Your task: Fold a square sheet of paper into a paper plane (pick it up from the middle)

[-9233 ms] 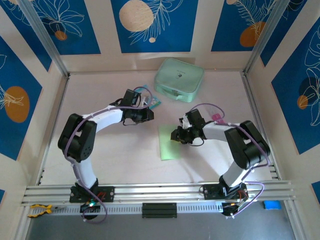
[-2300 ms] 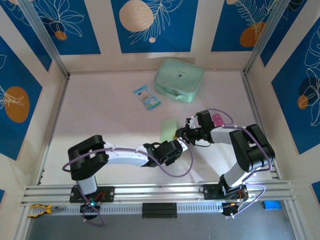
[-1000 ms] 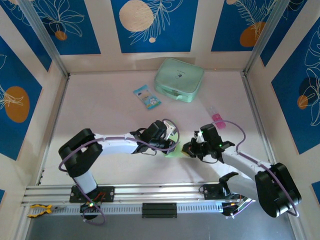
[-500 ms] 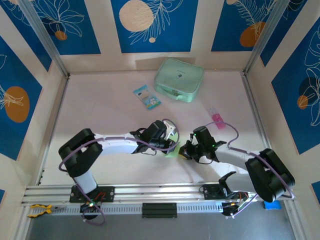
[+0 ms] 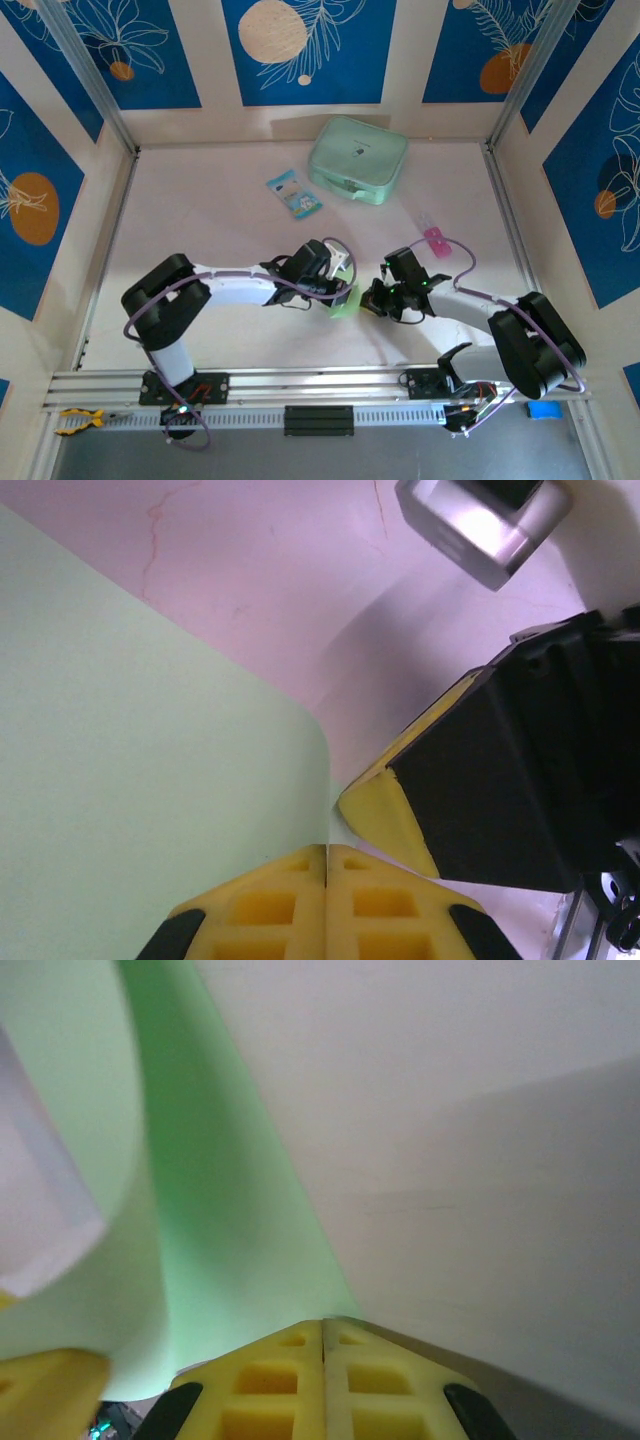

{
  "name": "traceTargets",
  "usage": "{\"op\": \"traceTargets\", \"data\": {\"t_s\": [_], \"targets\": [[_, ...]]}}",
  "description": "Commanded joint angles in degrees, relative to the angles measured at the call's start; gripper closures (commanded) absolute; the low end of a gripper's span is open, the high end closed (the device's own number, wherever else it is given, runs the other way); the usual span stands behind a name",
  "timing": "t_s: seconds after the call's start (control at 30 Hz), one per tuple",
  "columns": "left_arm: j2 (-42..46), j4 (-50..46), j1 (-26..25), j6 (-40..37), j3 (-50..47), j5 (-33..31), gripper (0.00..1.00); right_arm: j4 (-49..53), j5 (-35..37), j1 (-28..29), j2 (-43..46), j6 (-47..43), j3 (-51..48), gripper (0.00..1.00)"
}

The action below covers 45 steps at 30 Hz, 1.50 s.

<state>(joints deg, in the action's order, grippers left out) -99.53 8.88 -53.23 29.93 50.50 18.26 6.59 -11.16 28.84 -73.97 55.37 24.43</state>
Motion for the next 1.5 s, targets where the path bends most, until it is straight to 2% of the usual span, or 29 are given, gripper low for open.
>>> {"op": "traceTargets", "data": {"t_s": [0.0,0.2,0.37,0.5,0.7,1.2,1.47], "targets": [[-0.84,1.85,0.84,0.82,-0.96,1.88,1.0,-3.74,-3.03,0.72,-1.03,0.58,1.37,1.0],[-0.93,2.8,1.31,1.28,-1.38,2.65,1.0,-7.33,-4.0,1.26,-5.79,1.91,1.96,1.0],[-0.8,2.13,1.64,0.97,-1.61,2.16,1.0,-2.47,-1.68,1.76,-8.27,-0.23,2.36,1.0],[-0.58,2.35,2.73,0.83,-2.59,1.54,1.0,2.41,0.2,1.34,-8.54,-2.48,2.51,1.0],[-1.11,2.47,3.9,0.26,-3.83,0.56,1.0,1.26,-0.87,1.3,-8.74,-1.94,2.46,1.0],[0.37,1.19,3.93,-0.91,-6.04,-6.52,1.0,1.54,-0.62,1.65,-9.2,-0.71,2.7,1.0],[0.62,1.79,4.0,-0.69,-6.75,-7.78,1.0,0.95,-0.54,2.45,-9.87,0.17,2.88,1.0]]}}
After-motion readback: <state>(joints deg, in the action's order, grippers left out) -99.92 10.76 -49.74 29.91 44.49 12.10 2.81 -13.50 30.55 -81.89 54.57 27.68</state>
